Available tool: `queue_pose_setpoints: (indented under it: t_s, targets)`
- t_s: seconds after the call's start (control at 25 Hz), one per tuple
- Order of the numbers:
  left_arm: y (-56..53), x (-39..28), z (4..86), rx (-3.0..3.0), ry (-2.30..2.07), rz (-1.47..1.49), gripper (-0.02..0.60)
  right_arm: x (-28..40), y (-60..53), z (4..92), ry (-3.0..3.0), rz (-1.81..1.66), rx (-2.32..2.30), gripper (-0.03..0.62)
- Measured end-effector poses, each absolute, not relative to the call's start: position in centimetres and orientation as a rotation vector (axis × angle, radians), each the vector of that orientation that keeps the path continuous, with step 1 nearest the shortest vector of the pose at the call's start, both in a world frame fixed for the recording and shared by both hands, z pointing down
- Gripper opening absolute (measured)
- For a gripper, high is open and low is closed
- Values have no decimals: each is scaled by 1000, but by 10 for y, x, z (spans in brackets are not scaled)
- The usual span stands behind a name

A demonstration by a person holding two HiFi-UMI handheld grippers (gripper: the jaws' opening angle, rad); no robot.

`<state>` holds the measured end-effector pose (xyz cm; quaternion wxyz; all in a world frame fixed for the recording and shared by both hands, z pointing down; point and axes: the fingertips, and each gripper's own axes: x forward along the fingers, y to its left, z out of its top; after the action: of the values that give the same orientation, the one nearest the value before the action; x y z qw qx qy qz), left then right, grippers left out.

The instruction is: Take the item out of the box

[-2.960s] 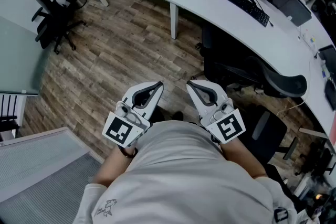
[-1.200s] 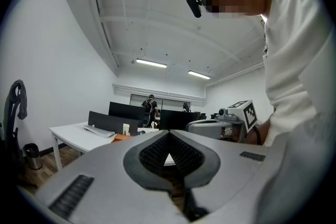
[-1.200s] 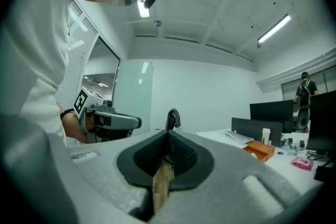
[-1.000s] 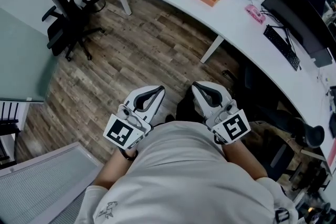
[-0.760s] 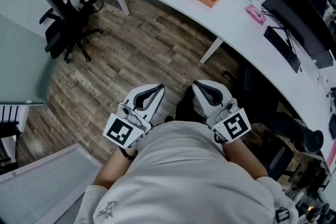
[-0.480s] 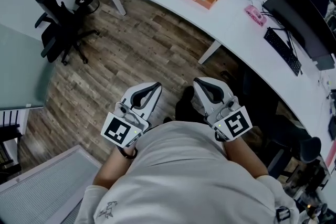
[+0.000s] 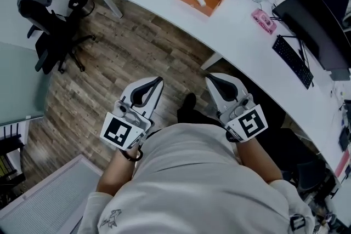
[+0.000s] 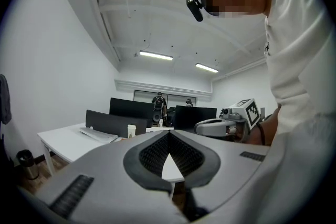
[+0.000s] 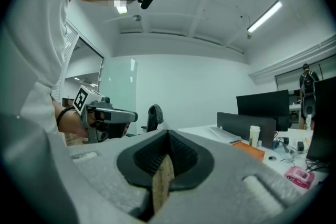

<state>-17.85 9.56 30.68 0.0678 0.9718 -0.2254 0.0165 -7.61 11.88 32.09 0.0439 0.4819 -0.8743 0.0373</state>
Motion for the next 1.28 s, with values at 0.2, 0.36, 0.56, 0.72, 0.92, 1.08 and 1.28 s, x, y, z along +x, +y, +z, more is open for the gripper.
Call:
queue_pose_setpoints:
  t_s: [0.2, 0.36, 0.56, 0.72, 0.92, 1.08, 1.28]
  targets:
    - [59, -129, 306, 2932, -682, 58, -2, -19, 86, 317, -2669, 84, 1497, 3]
    - [34, -104, 297, 2937, -723, 41, -2, 19, 72, 313, -2663, 74, 1534, 3]
    - [19, -81, 288, 2963, -722, 41, -2, 53, 70, 311, -2648, 68, 1589, 3]
    - [14, -65, 285, 2974, -694, 42, -2, 71, 69, 306, -2631, 62, 1639, 3]
    - [2, -41, 280, 3004, -633, 27, -2, 93, 67, 303, -2594, 47, 1698, 3]
    - [-11, -24, 279, 3022, -574, 10, -2, 107, 57, 302, -2557, 31, 1751, 3]
    - [-43, -7, 285, 3016, -509, -15, -2, 119, 32, 306, -2513, 48, 1790, 3]
